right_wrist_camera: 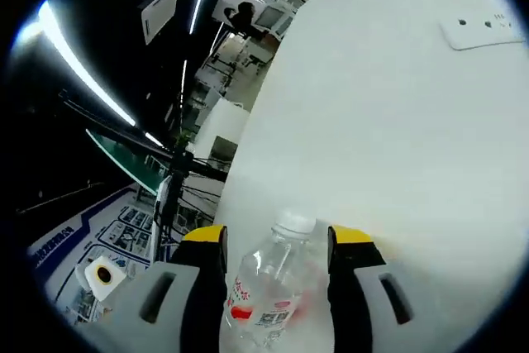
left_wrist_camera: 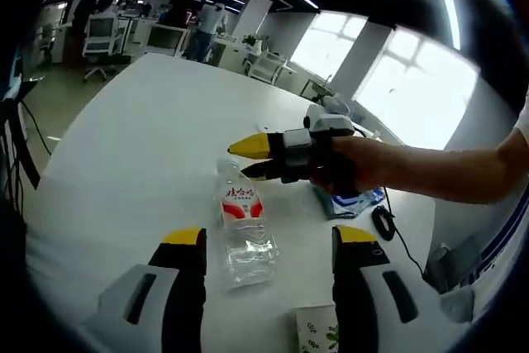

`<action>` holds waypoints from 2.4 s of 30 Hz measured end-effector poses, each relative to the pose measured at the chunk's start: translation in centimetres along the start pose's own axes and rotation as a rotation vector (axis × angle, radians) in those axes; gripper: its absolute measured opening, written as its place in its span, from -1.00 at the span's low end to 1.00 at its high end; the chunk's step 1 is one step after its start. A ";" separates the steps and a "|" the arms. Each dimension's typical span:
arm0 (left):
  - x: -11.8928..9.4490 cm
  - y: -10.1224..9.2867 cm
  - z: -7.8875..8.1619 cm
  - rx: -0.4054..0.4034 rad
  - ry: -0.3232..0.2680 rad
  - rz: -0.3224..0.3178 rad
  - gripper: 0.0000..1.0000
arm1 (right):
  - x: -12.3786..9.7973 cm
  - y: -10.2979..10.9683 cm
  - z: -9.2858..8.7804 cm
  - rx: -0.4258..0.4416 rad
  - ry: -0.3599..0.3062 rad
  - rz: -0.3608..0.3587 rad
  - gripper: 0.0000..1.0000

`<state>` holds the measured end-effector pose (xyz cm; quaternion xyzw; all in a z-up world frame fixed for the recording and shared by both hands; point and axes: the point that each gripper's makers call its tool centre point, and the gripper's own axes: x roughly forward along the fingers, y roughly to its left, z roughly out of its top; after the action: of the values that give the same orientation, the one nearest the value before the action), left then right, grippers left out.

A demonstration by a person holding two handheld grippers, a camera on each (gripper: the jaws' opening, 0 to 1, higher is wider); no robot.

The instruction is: Arrange the tabletop items into an orderly group along one side of the table until the central work area is clear of visible clutter.

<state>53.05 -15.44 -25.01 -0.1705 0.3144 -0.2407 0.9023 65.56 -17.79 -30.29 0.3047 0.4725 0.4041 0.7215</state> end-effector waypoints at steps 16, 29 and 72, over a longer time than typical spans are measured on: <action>0.2 0.5 -0.1 -0.025 -0.022 -0.019 0.23 | 1.9 -0.3 -0.2 0.067 -0.003 0.055 -0.31; 0.1 1.2 -0.2 -0.033 -0.024 -0.013 0.22 | 2.1 -0.8 -0.1 0.067 -0.033 0.047 -0.57; 3.9 1.0 0.5 0.018 0.061 -0.166 0.17 | -1.2 5.9 0.3 -0.288 -0.044 0.151 -0.60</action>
<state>56.39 -16.68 -27.04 -0.1806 0.3242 -0.3223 0.8709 63.79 -15.96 -24.81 0.2415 0.3696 0.5142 0.7353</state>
